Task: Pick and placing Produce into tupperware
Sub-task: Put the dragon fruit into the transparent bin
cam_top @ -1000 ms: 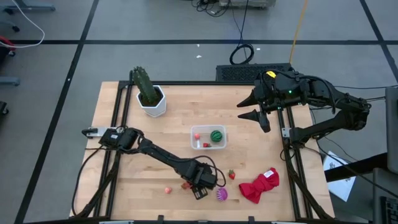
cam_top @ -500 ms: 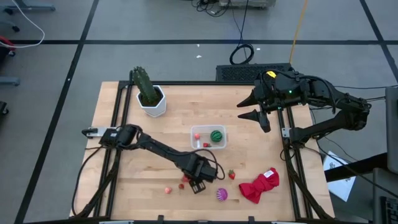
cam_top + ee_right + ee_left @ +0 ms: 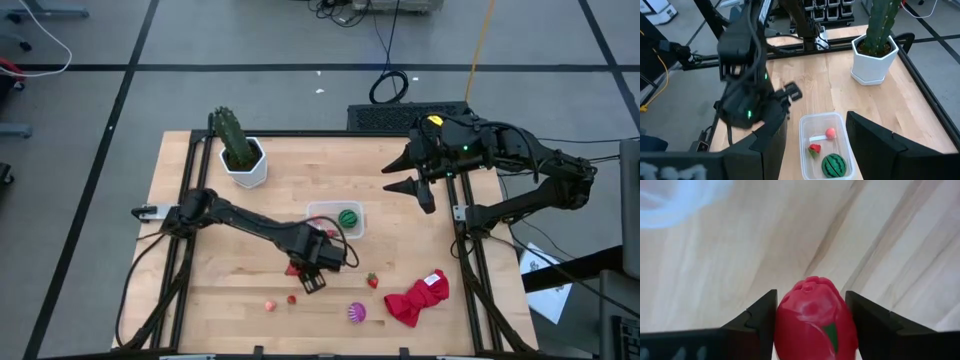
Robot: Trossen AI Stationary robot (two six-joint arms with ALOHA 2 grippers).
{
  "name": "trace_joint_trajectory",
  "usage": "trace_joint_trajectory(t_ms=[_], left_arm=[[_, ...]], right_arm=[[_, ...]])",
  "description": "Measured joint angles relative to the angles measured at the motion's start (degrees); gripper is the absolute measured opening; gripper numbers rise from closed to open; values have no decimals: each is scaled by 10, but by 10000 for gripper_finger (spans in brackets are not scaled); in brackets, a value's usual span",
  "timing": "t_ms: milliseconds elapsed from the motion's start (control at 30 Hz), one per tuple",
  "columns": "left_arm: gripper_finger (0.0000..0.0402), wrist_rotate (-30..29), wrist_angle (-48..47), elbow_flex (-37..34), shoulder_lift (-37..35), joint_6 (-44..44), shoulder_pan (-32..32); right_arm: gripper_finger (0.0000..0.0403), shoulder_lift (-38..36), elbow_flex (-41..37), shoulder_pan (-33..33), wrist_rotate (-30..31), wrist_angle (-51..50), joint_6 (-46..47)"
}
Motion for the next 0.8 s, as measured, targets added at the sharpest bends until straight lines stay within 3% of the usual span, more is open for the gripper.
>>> trace_joint_trajectory(t_ms=[200,400,533,800], left_arm=[[236,-21,-17,0,-47,0,25],[209,-44,-5,1,-92,8,59],[196,-54,65,2,-111,45,88],[221,-101,180,2,-110,127,153]], right_arm=[[196,0,0,0,0,-4,-10],[196,-4,0,0,1,-3,-21],[196,-9,0,-1,1,2,-24],[196,-23,0,-1,1,3,-21]])
